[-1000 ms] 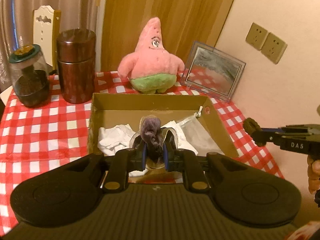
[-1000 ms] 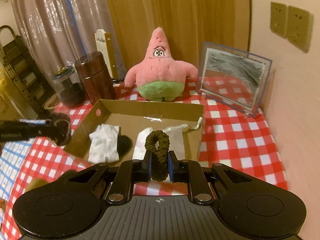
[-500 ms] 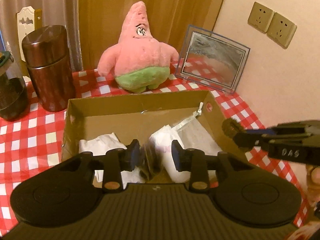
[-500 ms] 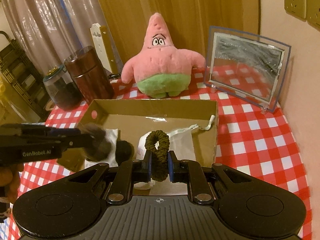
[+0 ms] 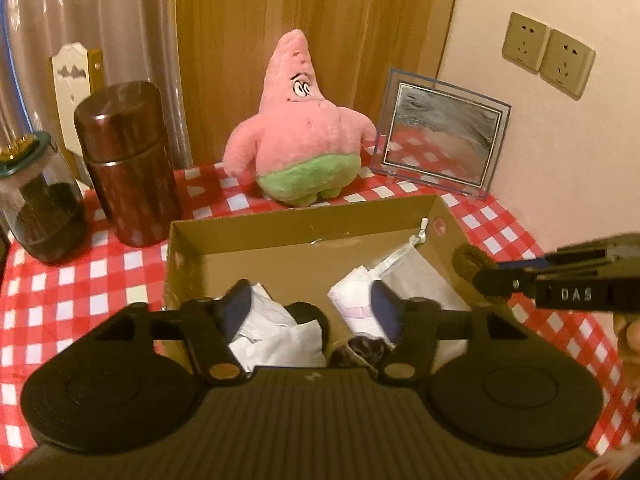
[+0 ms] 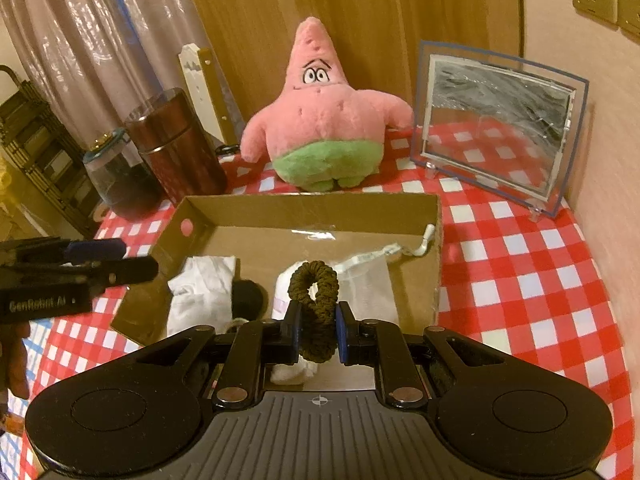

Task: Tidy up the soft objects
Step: 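Carry the scrunchie and hair tie into the cardboard tray and release both, then move both open grippers back to the pile by the green tissue box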

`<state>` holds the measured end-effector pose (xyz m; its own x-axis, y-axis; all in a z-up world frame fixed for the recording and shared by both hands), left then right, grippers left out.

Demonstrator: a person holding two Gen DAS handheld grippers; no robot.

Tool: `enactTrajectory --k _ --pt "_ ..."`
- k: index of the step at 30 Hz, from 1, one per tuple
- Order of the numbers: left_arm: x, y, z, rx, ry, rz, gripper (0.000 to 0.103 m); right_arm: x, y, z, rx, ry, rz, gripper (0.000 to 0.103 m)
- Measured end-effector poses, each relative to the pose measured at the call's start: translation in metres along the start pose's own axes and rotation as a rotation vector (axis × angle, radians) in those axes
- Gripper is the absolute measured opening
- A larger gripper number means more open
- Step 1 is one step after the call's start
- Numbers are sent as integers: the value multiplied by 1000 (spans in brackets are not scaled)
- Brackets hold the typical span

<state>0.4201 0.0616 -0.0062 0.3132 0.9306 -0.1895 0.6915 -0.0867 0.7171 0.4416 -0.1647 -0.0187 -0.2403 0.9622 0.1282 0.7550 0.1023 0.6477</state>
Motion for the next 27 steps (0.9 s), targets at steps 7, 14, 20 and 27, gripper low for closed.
enactTrajectory --k 7,14,20,27 --pt "0 -4 -11 -18 19 31 70 0 4 -5 -38 26 23 56" --pt "-5 -9 -34 -28 5 20 70 -9 -4 -28 -53 -2 47 56" --pt "-18 -15 -78 -60 7 -13 70 -6 -22 -69 -76 -18 26 56" --pt "-44 -33 -141 -101 23 -23 70 7 -50 -127 -122 -32 -17 56"
Point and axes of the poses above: each gripper's, at about its wrist camera, not at the fingertips, and z roughly the way its jaws point, x to its left, y to its top, the point moved 2 cm from there along z, roughly the way its jaws point, and after that the axes turned 11 degrees about -y, right-handed, at the moved point
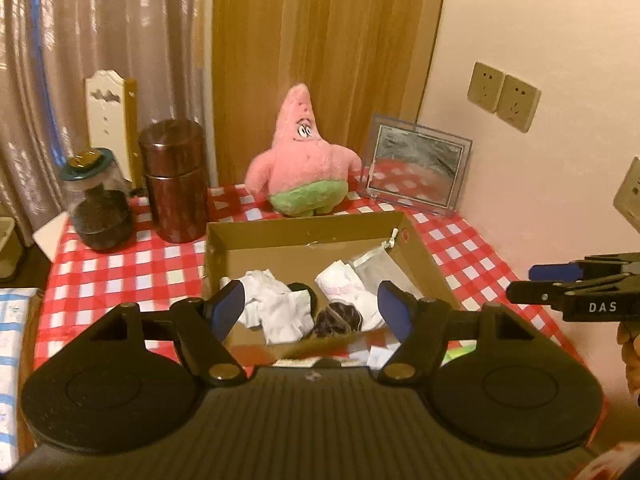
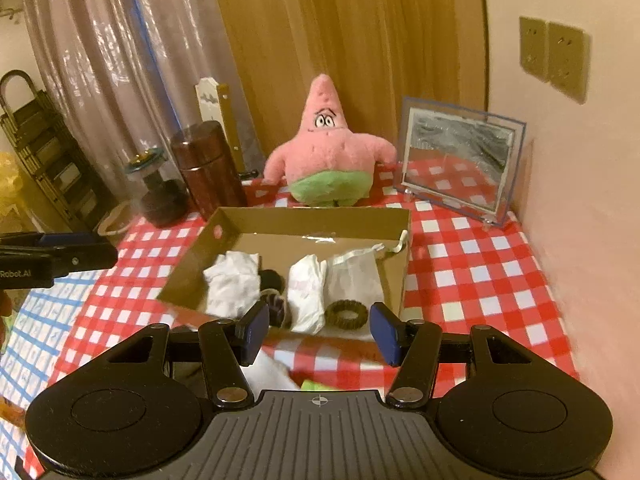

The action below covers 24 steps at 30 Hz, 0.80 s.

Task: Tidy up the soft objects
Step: 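Move both open grippers back to the pile by the green tissue box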

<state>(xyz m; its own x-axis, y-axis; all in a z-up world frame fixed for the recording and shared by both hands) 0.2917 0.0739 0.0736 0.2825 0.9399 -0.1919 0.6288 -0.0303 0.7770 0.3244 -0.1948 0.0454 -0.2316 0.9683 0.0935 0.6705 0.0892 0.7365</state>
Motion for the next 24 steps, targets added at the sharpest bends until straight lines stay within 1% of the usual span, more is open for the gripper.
enactTrajectory --k 5,11,15,18,24 --pt "-22 -23 -44 -15 33 19 70 8 -22 -44 -40 -15 -22 56" --pt "-43 -57 -84 -20 41 -2 70 16 -57 -85 -46 -43 -37 56" --pt "-57 -86 -102 -15 36 -18 70 22 -85 -107 -46 -59 -48 56" --pt "-64 -107 -113 -13 33 -58 70 24 -105 -119 -31 -59 -39 56" --pt "-71 -136 -132 -15 52 -118 70 22 -136 -145 -27 -64 -11 56"
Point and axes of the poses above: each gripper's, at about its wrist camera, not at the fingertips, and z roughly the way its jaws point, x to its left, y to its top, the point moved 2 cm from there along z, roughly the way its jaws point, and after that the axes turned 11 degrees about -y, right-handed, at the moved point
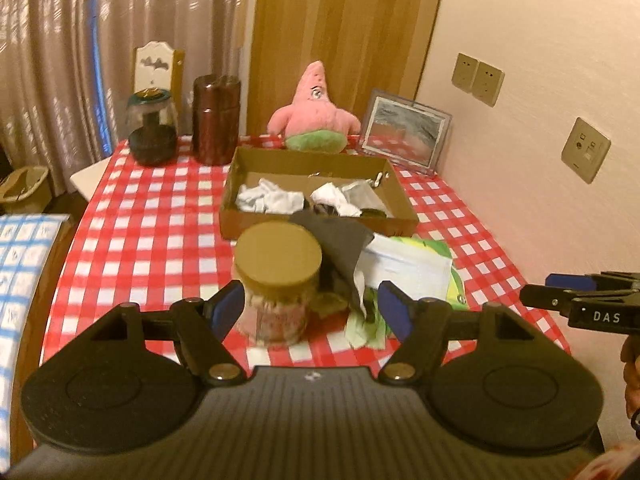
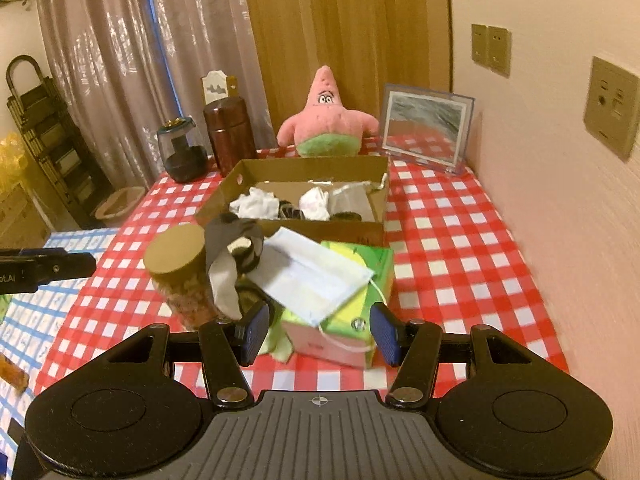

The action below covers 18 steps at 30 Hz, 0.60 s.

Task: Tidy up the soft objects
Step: 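Move both open grippers back to the pile by the green tissue box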

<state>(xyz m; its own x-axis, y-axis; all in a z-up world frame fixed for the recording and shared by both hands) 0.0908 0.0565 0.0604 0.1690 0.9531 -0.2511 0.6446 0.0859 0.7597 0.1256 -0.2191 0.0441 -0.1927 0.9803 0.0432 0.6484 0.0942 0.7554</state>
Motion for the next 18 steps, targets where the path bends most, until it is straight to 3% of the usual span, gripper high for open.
enactTrajectory --k 6,18 --pt "3 -19 -11 2 39 -38 70 -3 -18 -16 3 -13 16 56" --pt "3 -33 -10 20 40 -55 71 -4 -38 -25 19 -25 14 56"
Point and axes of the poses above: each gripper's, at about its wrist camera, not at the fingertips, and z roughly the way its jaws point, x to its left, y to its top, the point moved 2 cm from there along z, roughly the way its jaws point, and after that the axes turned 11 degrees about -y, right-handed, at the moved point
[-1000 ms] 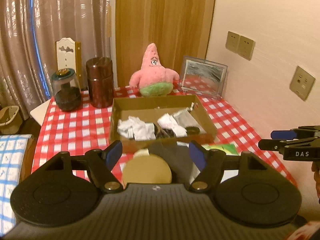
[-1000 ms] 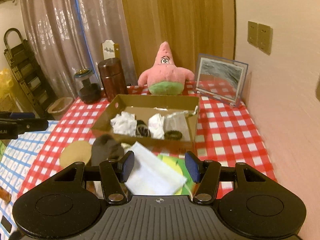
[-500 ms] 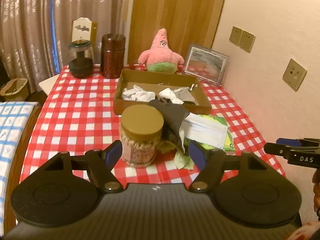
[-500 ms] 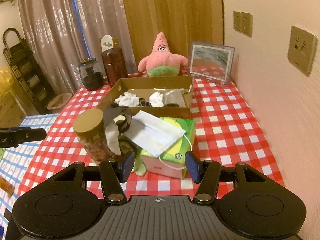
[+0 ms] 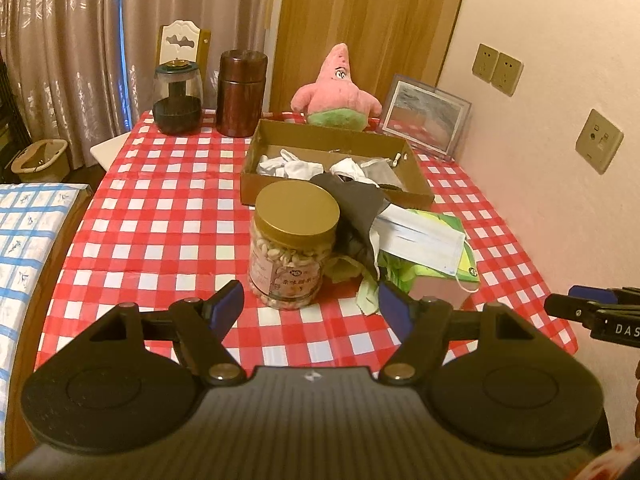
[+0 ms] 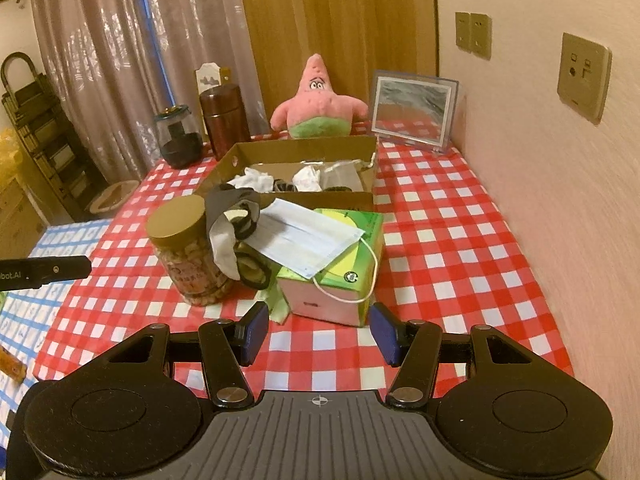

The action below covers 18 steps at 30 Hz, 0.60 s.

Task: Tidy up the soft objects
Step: 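Move both open grippers back to the pile by the green tissue box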

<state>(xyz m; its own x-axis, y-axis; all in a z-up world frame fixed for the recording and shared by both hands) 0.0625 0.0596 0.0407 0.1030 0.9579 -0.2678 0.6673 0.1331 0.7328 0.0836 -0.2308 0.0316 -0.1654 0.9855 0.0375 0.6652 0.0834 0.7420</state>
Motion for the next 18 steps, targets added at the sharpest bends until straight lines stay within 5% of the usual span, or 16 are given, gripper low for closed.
enactTrajectory --k 18 --pt "-21 2 31 33 -41 69 73 -9 -5 11 21 -17 15 56"
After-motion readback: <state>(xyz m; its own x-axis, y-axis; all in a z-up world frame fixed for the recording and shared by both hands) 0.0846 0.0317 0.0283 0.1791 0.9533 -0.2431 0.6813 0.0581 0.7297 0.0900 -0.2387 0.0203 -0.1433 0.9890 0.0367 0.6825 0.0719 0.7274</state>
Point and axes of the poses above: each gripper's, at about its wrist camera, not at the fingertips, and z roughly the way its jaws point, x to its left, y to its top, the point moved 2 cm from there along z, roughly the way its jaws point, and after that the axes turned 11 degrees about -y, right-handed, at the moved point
